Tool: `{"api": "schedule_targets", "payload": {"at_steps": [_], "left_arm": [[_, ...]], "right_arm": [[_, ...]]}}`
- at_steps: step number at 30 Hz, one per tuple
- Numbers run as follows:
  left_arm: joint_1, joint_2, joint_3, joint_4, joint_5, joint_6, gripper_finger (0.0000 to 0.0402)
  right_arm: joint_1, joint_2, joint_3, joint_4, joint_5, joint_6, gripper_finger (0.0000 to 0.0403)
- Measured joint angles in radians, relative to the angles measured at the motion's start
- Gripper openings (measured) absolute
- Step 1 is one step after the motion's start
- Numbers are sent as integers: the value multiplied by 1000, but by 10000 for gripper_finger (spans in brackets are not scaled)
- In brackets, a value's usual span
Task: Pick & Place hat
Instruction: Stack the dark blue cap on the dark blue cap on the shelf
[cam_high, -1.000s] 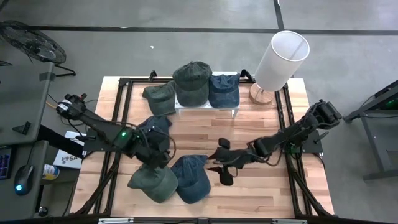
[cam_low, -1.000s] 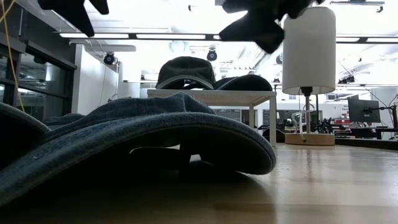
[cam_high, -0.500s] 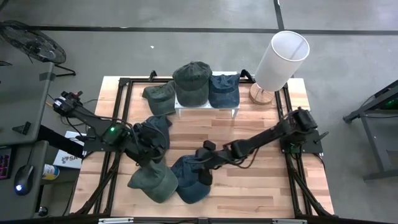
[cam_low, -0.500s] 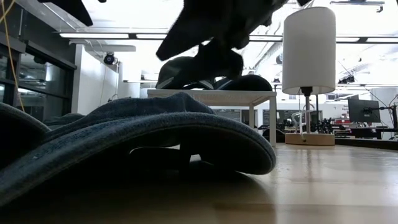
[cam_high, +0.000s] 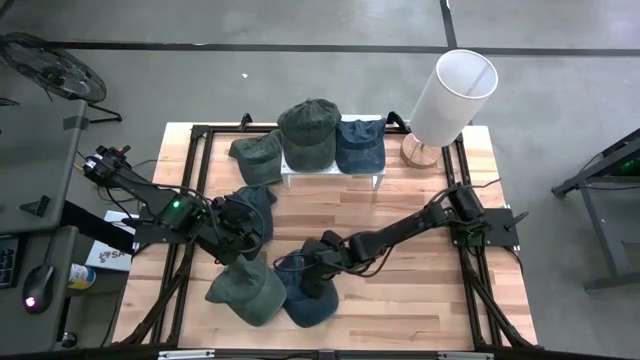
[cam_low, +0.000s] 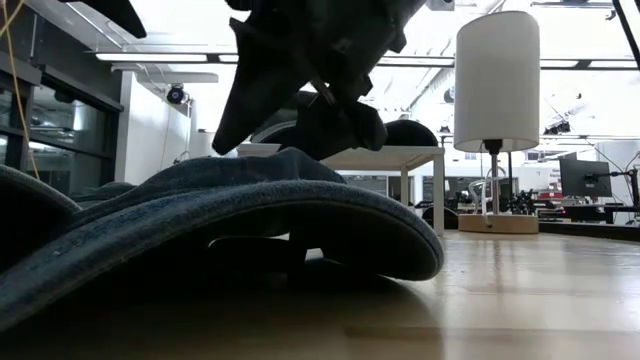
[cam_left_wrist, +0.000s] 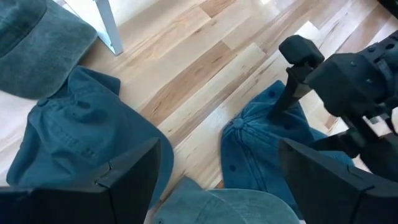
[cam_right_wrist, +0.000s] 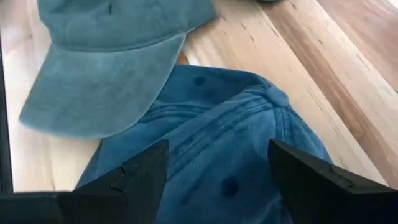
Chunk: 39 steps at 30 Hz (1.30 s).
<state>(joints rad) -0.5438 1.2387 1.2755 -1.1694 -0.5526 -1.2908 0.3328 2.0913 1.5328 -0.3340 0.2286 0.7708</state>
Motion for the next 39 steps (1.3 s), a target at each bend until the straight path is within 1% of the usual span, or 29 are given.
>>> {"api": "schedule_targets", "payload": {"at_steps": [8, 18, 22, 26, 32, 35, 37, 39], "left_arm": [[0, 0, 0, 2, -6, -27, 317], [0, 0, 0, 8, -42, -24, 317], [0, 0, 0, 10, -42, -15, 317], [0, 0, 0, 18, -42, -14, 317], [0, 0, 0, 18, -42, -13, 317], [0, 0, 0, 18, -43, -13, 317], [0, 0, 0, 17, -43, -15, 317], [0, 0, 0, 18, -44, -19, 317]], "right_arm": [[0, 38, 5, 11, 6, 112, 266], [1, 136, 9, 35, 4, 114, 266], [2, 153, 9, 24, 28, 112, 251], [1, 155, 8, -17, 27, 98, 208], [-6, 158, 7, -43, 13, 36, 118], [-16, 158, 6, -52, -15, 36, 64], [-26, 157, 5, -50, -53, 37, 25], [-36, 157, 5, -50, -86, 36, 12]]}}
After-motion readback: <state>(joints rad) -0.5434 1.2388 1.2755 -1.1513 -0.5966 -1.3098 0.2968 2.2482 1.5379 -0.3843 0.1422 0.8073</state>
